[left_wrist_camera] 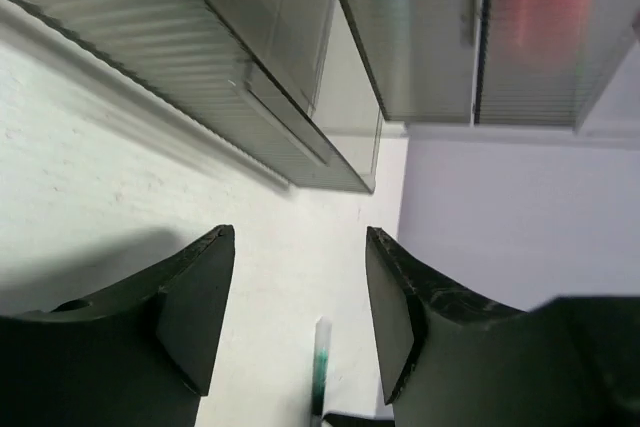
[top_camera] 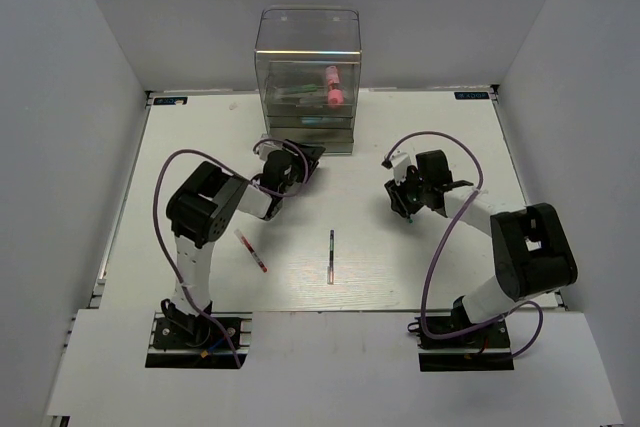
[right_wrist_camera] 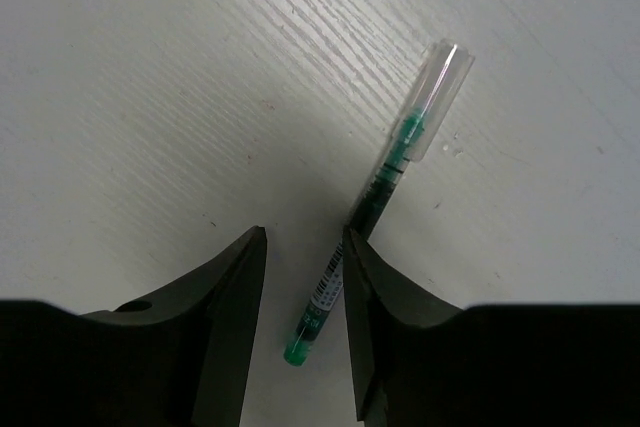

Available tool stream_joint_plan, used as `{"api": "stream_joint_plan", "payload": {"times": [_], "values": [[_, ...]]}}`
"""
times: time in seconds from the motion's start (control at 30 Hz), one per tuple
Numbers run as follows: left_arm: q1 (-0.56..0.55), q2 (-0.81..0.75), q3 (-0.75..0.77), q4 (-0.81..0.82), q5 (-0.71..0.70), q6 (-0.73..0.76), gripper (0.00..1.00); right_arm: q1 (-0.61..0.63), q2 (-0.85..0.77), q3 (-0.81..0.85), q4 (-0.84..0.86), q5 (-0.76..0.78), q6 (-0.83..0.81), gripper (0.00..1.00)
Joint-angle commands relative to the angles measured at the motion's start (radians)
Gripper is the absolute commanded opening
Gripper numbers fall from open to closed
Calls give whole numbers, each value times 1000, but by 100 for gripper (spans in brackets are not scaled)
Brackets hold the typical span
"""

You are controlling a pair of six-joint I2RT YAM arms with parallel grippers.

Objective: Sort the stationery into containers
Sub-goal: Open the drawer in the storage box, then pick up the pen from the center of the board.

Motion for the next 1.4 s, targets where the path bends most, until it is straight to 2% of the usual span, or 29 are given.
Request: {"api": "stream_joint_plan", "payload": {"times": [0.0,0.17,0.2,0.3,0.33,0.4,0.47,0.5,0.57,0.6,0.63,0.73,0.8,0.9,1.07,1.27,1.37], "values": [[-1,-133,-18,-76,45,86,65,1,16,41,-38,24,15,42],[-1,-248,-93,-162,73,178,66,-3,37,55,-96,24,7,36],[-1,-271,-106,-184,82,195,66,-6,51,56,-104,21,5,32],[-10,-375,-165,-341,91,302,68,-4,60,58,-140,-17,-4,22],[-10,-404,-166,-342,91,330,68,-4,62,58,-142,-22,-4,20],[-10,-505,-188,-490,50,373,69,-6,60,58,-153,-48,-7,16],[-10,-588,-231,-602,3,411,69,-4,59,64,-156,-56,-13,16],[-10,-671,-254,-603,-23,425,69,-4,56,64,-156,-67,-22,16],[8,-748,-302,-657,-24,438,70,-4,26,66,-153,-97,-47,27],[8,-781,-302,-694,-39,438,89,-6,14,69,-153,-125,-63,32],[8,-836,-302,-737,-53,438,100,-3,-16,70,-156,-145,-65,40],[8,-892,-302,-906,-71,393,100,-2,-38,81,-139,-95,-62,50],[17,-927,-311,-1081,-97,236,100,-7,-35,89,-96,-45,-35,53],[17,-952,-320,-1208,-88,195,100,-12,-41,73,-39,76,-27,53],[17,-981,-287,-1346,-100,195,100,-16,3,79,-27,146,-13,51],[17,-1021,-250,-1432,-159,204,100,-35,71,119,-74,111,-16,48],[17,-1046,-250,-1468,-168,204,99,-45,133,179,-155,59,-21,41]]}}
